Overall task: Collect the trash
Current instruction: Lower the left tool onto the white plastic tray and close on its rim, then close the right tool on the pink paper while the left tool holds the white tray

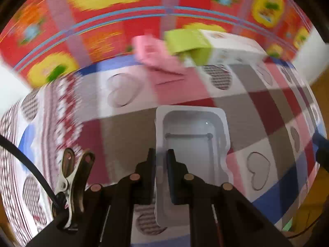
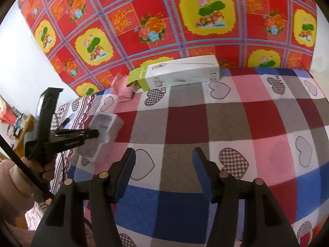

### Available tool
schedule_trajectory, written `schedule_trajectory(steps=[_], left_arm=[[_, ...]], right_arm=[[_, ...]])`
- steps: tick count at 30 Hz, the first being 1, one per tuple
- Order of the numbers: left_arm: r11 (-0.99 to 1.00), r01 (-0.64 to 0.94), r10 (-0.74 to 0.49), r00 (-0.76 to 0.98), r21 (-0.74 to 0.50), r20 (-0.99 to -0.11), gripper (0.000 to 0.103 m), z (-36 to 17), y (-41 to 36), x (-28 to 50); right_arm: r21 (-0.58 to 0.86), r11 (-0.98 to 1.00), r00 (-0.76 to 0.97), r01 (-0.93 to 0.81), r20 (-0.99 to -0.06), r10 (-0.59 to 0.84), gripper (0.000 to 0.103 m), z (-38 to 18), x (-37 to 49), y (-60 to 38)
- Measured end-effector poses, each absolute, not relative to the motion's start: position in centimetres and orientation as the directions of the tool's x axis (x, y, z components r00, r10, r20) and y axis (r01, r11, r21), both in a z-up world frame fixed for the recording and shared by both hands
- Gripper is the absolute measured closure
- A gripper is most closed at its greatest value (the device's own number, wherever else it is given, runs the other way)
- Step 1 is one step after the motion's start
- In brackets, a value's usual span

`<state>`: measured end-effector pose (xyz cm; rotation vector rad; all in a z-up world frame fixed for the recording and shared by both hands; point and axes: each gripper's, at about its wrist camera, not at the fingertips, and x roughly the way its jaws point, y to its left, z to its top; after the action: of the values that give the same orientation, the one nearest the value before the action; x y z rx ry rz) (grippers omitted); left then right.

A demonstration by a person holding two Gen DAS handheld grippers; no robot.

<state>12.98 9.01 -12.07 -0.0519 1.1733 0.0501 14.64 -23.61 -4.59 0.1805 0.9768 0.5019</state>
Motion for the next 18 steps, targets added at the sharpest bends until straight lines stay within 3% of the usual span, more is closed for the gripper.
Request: schedule_trajectory(steps=[10, 18], left_arm=[[0.95, -0.31, 0.169, 0.383, 0.046, -0.908, 0.092, -11.3, 16.9, 8.8], [0.928, -0.372, 0.14, 0.381, -0.013, -0.914, 0.091, -12.2, 20.4, 6.9]], right_arm=[[0.318, 0.843, 0.428, -0.434, -0.751, 0.503, 0.044, -4.2, 17.1, -17.1], [0.235, 0.802, 0.409, -0.548, -0.761, 0.503, 0.044, -4.5, 19.9, -9.8]])
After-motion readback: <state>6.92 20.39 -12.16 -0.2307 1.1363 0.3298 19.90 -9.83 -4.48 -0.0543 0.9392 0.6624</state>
